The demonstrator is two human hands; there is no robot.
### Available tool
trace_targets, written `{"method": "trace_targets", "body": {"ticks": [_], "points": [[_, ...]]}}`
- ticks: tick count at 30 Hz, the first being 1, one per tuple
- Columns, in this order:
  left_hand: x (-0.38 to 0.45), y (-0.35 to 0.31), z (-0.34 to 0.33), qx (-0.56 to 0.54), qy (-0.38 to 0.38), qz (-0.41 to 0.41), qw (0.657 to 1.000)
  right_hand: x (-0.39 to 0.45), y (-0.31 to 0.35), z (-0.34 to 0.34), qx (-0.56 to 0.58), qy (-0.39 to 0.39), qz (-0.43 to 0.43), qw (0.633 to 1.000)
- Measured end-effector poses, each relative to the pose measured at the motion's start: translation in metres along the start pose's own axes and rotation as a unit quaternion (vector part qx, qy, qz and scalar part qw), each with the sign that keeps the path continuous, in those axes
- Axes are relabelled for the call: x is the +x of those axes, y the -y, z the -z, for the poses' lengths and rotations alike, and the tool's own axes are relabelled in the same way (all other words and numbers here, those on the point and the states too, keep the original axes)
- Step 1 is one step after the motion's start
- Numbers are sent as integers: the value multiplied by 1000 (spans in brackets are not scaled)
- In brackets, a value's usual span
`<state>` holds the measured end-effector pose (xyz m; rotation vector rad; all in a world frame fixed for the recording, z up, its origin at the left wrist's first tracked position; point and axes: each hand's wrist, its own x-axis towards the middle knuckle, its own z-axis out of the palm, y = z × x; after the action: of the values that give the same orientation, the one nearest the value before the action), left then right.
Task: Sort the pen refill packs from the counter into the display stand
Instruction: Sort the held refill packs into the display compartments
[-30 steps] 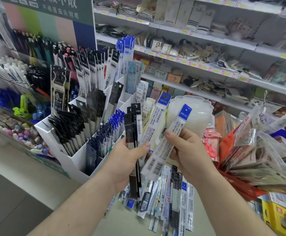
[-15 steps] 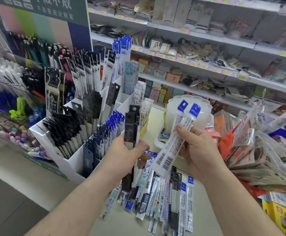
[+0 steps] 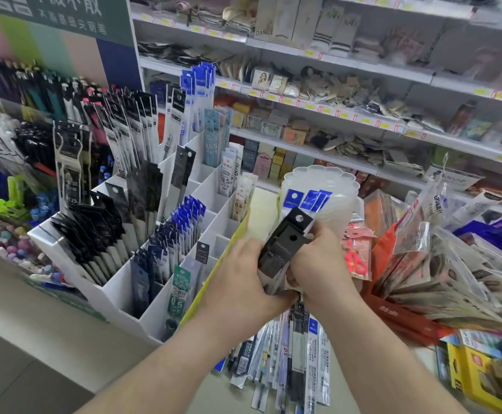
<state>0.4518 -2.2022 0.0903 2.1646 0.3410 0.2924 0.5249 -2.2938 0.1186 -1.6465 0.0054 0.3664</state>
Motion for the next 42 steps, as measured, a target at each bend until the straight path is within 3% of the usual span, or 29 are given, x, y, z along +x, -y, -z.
{"method": "trace_targets", "body": {"ticks": [4, 8, 11, 14, 16, 19, 22, 28, 32, 36, 42], "points": [[2, -2, 1, -22, 9, 21, 1000, 5, -4, -3, 14, 1, -40, 999], [6, 4, 4, -102, 63, 48, 992, 3, 0, 6, -19, 87, -63, 994], [7, 8, 14, -255, 121, 104, 954, 2, 6, 19, 5, 153, -64, 986], [8, 15, 21, -395, 176, 124, 893, 4, 7, 28, -42, 142, -12, 989], [8, 18, 21, -435, 185, 129, 872, 3, 4, 28, -66, 158, 26, 985], [8, 18, 19, -451, 186, 126, 864, -2, 4, 25, -11, 194, 44, 980], [8, 18, 23, -480, 183, 146, 845, -1, 3, 27, -1, 176, 70, 982], [11, 19, 26, -421, 114, 159, 886, 0, -2, 26, 86, 191, 62, 976], [10, 20, 27, -389, 111, 153, 902, -2, -4, 21, 56, 196, 65, 977], [9, 22, 32, -394, 132, 160, 896, 2, -7, 19, 54, 162, 50, 984], [10, 30, 34, -400, 96, 182, 893, 2, -12, 17, 58, 165, 34, 984]]}}
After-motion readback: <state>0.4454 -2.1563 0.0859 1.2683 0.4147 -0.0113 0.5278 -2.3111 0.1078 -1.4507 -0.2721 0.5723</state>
